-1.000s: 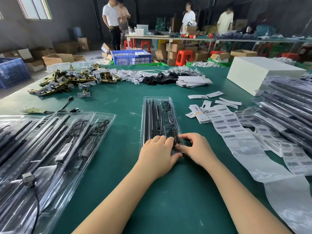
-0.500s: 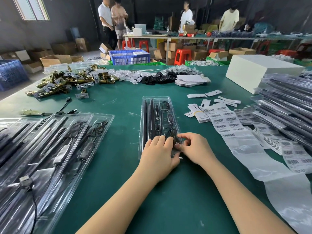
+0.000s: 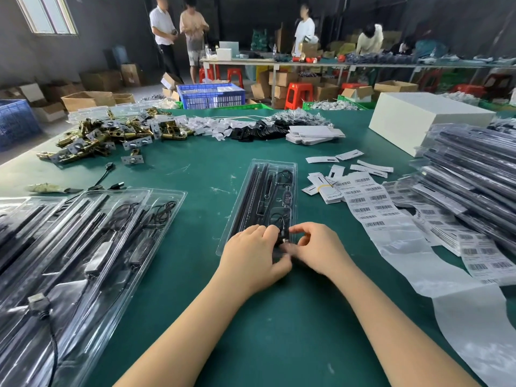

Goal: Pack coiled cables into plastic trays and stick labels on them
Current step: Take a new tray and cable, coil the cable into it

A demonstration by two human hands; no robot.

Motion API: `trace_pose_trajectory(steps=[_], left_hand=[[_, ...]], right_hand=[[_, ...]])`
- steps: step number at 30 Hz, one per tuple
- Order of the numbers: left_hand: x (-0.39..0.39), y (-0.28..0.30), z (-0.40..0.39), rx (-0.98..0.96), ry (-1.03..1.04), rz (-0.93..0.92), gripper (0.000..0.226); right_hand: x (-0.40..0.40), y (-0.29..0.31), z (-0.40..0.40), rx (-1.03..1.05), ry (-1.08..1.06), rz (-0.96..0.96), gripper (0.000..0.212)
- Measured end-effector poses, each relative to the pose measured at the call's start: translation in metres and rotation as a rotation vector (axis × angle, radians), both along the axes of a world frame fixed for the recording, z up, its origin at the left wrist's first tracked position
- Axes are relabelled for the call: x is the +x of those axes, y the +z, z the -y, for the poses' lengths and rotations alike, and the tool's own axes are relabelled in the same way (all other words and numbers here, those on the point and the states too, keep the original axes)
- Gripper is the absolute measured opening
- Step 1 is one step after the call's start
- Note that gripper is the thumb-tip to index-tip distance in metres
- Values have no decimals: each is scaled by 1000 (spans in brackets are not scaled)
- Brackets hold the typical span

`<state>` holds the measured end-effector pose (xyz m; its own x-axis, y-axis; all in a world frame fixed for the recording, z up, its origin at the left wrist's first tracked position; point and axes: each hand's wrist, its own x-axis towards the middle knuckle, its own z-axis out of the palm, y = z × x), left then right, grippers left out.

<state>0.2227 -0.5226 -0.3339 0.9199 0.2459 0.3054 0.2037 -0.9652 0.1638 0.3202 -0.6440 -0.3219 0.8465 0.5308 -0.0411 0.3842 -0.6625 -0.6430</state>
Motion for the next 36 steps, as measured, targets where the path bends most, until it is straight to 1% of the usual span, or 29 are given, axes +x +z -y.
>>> trace_pose_trajectory(steps=[3, 5, 8, 11, 12, 13, 15, 16, 18, 21, 24, 29, 32, 36], left_hand=[[5, -2, 5, 42, 29, -20, 38], [7, -4, 8, 82, 34, -46, 37], [8, -4, 6, 94, 37, -40, 38], [8, -3, 2, 80, 29, -8, 39], [8, -3, 2, 76, 23, 6, 40], [7, -3, 2, 72, 18, 24, 43], [6, -1, 2, 58, 14, 66, 56], [5, -1, 2, 45, 11, 87, 62], [5, -1, 1, 27, 10, 108, 67], [6, -2, 1, 16, 0, 99, 70], [6, -3, 2, 6, -1, 91, 72], [5, -2, 2, 45, 17, 31, 68], [5, -4, 2, 48, 10, 16, 47], [5, -4, 2, 66, 15, -4, 42]], right_hand=[[8, 4, 8, 60, 90, -95, 27], [12, 4, 12, 130, 97, -122, 22], [15, -1, 13, 213, 54, -91, 22], [10, -8, 7, 277, 3, -54, 15], [8, -11, 4, 249, -20, -3, 17], [5, -14, 1, 178, -32, 78, 25], [1, -20, -4, 39, -22, 231, 39], [0, -22, -6, 26, -14, 265, 42], [-1, -23, -7, 18, 8, 279, 42], [1, -23, -6, -56, 67, 301, 36], [0, -20, -6, -73, 71, 319, 31], [1, -19, -6, -28, 25, 280, 28], [1, -19, -7, 5, 1, 260, 23], [3, -19, -6, 231, -88, 170, 10]])
